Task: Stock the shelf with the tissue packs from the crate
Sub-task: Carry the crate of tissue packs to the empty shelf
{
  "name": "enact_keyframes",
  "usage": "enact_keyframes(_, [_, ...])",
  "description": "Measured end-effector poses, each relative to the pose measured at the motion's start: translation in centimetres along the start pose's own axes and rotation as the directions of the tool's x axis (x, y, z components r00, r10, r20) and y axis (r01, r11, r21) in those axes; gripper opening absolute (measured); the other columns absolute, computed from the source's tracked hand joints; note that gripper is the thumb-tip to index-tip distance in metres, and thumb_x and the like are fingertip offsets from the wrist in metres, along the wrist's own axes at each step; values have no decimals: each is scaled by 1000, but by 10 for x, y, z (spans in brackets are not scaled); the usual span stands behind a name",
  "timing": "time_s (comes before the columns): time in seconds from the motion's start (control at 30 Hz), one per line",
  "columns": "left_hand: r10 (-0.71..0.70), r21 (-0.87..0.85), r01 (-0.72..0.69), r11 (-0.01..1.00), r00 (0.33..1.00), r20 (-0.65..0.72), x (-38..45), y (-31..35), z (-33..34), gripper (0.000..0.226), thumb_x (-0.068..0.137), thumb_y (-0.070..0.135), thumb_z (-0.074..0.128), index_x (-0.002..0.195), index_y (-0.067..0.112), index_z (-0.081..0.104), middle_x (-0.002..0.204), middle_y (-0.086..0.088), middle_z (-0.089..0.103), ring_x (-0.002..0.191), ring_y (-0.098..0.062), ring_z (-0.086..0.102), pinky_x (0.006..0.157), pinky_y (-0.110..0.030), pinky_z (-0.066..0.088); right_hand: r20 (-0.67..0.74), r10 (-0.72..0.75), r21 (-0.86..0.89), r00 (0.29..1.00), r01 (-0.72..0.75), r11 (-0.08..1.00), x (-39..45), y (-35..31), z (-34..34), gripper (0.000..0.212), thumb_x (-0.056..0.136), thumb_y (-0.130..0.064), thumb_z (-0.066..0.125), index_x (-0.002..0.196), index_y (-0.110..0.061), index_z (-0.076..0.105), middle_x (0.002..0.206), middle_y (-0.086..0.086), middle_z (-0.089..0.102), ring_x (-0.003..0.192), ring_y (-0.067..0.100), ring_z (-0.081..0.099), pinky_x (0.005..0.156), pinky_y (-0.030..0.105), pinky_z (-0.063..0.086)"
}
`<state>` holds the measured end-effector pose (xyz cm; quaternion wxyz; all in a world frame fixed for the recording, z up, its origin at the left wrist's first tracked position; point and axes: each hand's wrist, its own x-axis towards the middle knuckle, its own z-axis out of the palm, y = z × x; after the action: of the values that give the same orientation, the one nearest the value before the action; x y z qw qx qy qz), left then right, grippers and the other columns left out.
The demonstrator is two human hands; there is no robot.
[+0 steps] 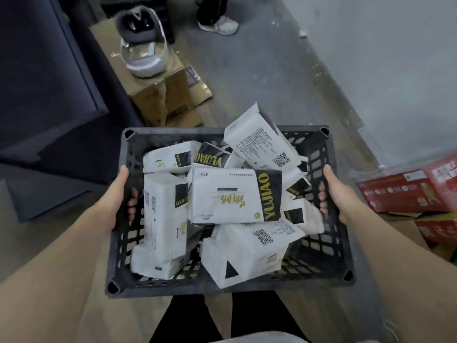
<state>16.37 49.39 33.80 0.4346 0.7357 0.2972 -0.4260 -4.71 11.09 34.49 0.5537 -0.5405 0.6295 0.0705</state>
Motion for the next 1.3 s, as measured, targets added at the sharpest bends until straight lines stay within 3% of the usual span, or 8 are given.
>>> enact_keyframes(0.4, [-53, -364, -10, 931, 985, -163, -51, -131, -222, 69, 79, 80, 36, 60, 14, 39, 51, -1, 33, 46, -20, 28, 47, -27, 27, 221, -158, -281, 962, 218, 934, -136, -44, 201, 51, 83, -64, 54, 72, -14, 52, 62, 2, 50, 49, 17, 42, 45, 26, 38])
enact_keyframes(0.53, [-88, -474, -30, 880, 970, -226, -66, -188, -283, 68, 79, 80, 36, 59, 15, 39, 49, -1, 33, 42, -19, 28, 45, -24, 27, 319, -198, -377, 927, 316, 870, -182, -40, 272, 51, 78, -61, 62, 80, -11, 55, 66, 4, 55, 52, 19, 46, 47, 28, 38])
enact_keyframes(0.7, [-151, -598, -64, 799, 941, -302, -92, -256, -350, 68, 82, 78, 35, 60, 14, 39, 50, -1, 32, 41, -18, 27, 44, -23, 25, 471, -217, -425, 855, 436, 794, -243, -27, 360, 44, 80, -45, 70, 88, -6, 52, 61, 5, 48, 47, 18, 39, 43, 26, 33])
enact_keyframes(0.97, [-274, -741, -124, 660, 878, -391, -148, -351, -422, 68, 82, 78, 35, 59, 14, 38, 49, -1, 33, 42, -18, 28, 44, -23, 25, 649, -210, -458, 731, 597, 659, -346, 0, 474, 35, 79, -31, 75, 79, -6, 51, 62, 6, 46, 47, 18, 37, 44, 25, 31])
enact_keyframes(1.3, [-413, -853, -183, 489, 813, -411, -177, -428, -470, 68, 80, 81, 32, 58, 17, 35, 47, 2, 32, 34, -14, 26, 37, -17, 24, 797, -148, -449, 585, 739, 503, -433, 26, 588, 33, 77, -31, 76, 74, -10, 52, 61, 4, 47, 48, 17, 36, 47, 27, 33])
